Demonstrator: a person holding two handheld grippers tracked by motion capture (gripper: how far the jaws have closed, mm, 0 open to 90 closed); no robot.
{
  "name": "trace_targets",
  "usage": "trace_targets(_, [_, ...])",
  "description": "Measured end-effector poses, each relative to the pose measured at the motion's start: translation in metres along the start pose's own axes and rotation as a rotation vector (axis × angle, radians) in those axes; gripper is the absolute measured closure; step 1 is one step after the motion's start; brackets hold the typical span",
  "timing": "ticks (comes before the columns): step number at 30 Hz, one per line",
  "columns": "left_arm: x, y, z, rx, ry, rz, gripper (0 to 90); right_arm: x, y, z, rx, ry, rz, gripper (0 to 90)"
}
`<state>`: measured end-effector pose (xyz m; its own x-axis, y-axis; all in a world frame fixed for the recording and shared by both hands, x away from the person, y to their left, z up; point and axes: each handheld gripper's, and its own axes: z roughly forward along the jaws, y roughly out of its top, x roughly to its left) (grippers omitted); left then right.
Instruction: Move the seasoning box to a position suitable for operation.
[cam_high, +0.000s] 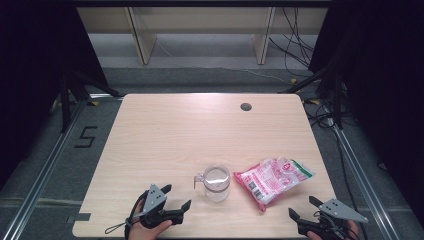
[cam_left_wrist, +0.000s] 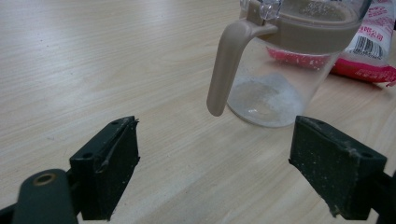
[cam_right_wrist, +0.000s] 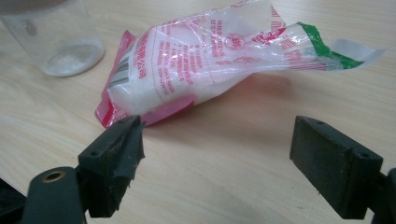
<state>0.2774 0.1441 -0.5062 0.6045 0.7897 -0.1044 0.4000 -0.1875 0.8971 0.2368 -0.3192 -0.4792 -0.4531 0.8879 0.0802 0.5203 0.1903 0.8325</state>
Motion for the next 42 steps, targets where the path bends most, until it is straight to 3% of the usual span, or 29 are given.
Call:
trace_targets(3, [0.001, 0.000, 0.000, 0.005, 0.001, -0.009, 15.3, 0.003, 0.000, -0.001, 0.006, -0.009, 0.029, 18.0])
trace_targets(4, [0.001, 0.001, 0.000, 0.001, -0.011, -0.009, 15.4, 0.000, 0.000, 0.000, 0.000, -0.016, -0.019, 17.9])
trace_targets(5, [0.001, 0.001, 0.000, 0.001, -0.011, -0.009, 15.5, 0.000, 0.001, -0.001, -0.003, 0.001, -0.016, 17.9])
trace_targets(7, [0.001, 0.003, 0.002, -0.017, -0.017, -0.022, 17.5, 0.000, 0.000, 0.001, -0.014, -0.014, -0.037, 17.9])
trace_targets(10, [0.003, 0.006, 0.004, -0.009, -0.035, -0.006, 21.0, 0.001, 0.000, 0.001, -0.013, -0.013, -0.039, 17.9])
trace_targets(15, [0.005, 0.015, 0.016, -0.024, -0.115, 0.013, 27.3, 0.001, 0.000, 0.001, -0.010, -0.013, -0.043, 17.8])
trace_targets(18, [0.005, 0.020, 0.021, -0.018, -0.128, 0.026, 29.2, 0.001, 0.001, 0.002, -0.006, -0.007, -0.038, 17.9])
trace_targets(22, [0.007, 0.030, 0.035, -0.029, -0.220, 0.062, 31.3, 0.000, 0.000, 0.003, -0.010, 0.001, -0.052, 18.0])
trace_targets(25, [0.008, 0.033, 0.037, -0.027, -0.228, 0.086, 33.5, 0.001, 0.000, 0.003, -0.004, 0.002, -0.053, 17.9])
trace_targets(30, [0.012, 0.036, 0.043, -0.045, -0.279, 0.102, 44.7, 0.001, 0.000, 0.004, 0.004, 0.002, -0.065, 18.3])
trace_targets(31, [0.012, 0.036, 0.042, -0.057, -0.272, 0.108, 47.0, 0.001, 0.000, 0.004, 0.006, 0.002, -0.064, 18.4])
trace_targets(33, [0.011, 0.035, 0.042, -0.069, -0.270, 0.114, 52.4, 0.004, 0.000, 0.003, 0.020, 0.012, -0.018, 18.5])
trace_targets(34, [0.010, 0.035, 0.040, -0.067, -0.264, 0.132, 52.4, 0.004, 0.000, 0.003, 0.020, 0.012, -0.018, 18.5])
trace_targets(35, [0.009, 0.034, 0.040, -0.070, -0.274, 0.136, 53.6, 0.002, 0.000, 0.003, 0.005, 0.006, -0.062, 18.5])
trace_targets(36, [0.008, 0.034, 0.038, -0.065, -0.268, 0.144, 55.4, 0.005, 0.000, 0.003, 0.018, 0.015, -0.018, 18.7])
trace_targets(37, [0.007, 0.033, 0.038, -0.072, -0.277, 0.144, 58.8, 0.002, 0.000, 0.003, 0.012, 0.008, -0.060, 18.7])
trace_targets(39, [0.007, 0.032, 0.037, -0.069, -0.281, 0.154, 60.3, 0.002, 0.000, 0.003, 0.013, 0.008, -0.061, 18.7])
trace_targets(40, [0.006, 0.031, 0.037, -0.073, -0.297, 0.139, 61.2, 0.002, 0.000, 0.003, 0.011, 0.009, -0.059, 18.8])
trace_targets(41, [0.004, 0.030, 0.037, -0.069, -0.318, 0.133, 62.9, 0.004, 0.000, 0.003, 0.020, 0.016, -0.032, 19.1])
trace_targets(42, [0.002, 0.030, 0.037, -0.065, -0.324, 0.139, 63.8, 0.003, 0.000, 0.003, 0.015, 0.014, -0.051, 19.1])
